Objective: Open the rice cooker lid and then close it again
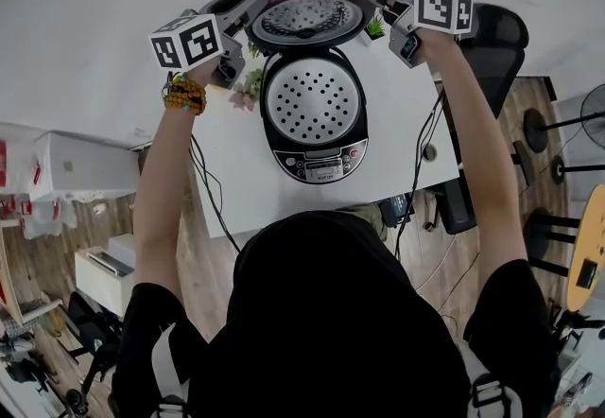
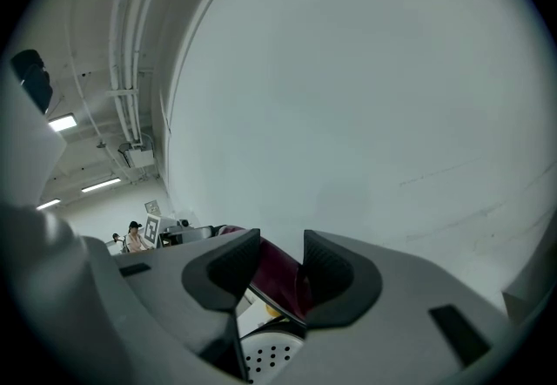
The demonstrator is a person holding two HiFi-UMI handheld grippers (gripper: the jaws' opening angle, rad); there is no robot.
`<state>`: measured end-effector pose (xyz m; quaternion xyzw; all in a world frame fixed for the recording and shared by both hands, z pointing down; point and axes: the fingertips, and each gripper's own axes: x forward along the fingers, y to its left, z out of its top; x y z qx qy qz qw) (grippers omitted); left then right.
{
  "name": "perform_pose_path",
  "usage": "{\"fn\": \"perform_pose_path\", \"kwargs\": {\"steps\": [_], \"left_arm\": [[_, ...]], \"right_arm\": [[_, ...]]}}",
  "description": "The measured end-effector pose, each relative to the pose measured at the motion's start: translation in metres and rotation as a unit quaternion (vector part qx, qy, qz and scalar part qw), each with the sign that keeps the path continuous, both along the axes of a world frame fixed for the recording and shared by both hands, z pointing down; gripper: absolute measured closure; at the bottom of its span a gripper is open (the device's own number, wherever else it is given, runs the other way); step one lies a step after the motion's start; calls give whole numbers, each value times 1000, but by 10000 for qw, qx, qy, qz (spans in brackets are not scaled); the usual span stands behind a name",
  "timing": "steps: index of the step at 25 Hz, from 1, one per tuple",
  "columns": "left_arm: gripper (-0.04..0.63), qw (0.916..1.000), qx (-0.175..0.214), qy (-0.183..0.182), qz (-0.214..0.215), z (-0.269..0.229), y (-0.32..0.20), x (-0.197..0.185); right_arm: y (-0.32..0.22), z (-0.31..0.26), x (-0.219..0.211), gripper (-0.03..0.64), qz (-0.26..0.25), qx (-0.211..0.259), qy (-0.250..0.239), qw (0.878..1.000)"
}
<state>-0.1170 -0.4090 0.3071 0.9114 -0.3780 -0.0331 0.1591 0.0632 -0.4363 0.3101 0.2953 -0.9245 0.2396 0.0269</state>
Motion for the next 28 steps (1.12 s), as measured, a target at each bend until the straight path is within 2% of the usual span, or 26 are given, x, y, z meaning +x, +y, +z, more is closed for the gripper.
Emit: {"fn": "perform_pose_path", "kwargs": {"steps": [14, 28], "left_arm": [[395, 9999, 116, -34, -37, 3, 22, 4], [394, 9996, 193, -182, -16, 10, 54, 8]], "right_arm": [[21, 2, 5, 449, 148, -5, -190, 9997], [52, 8, 7, 448, 58, 0, -231, 9997]]}}
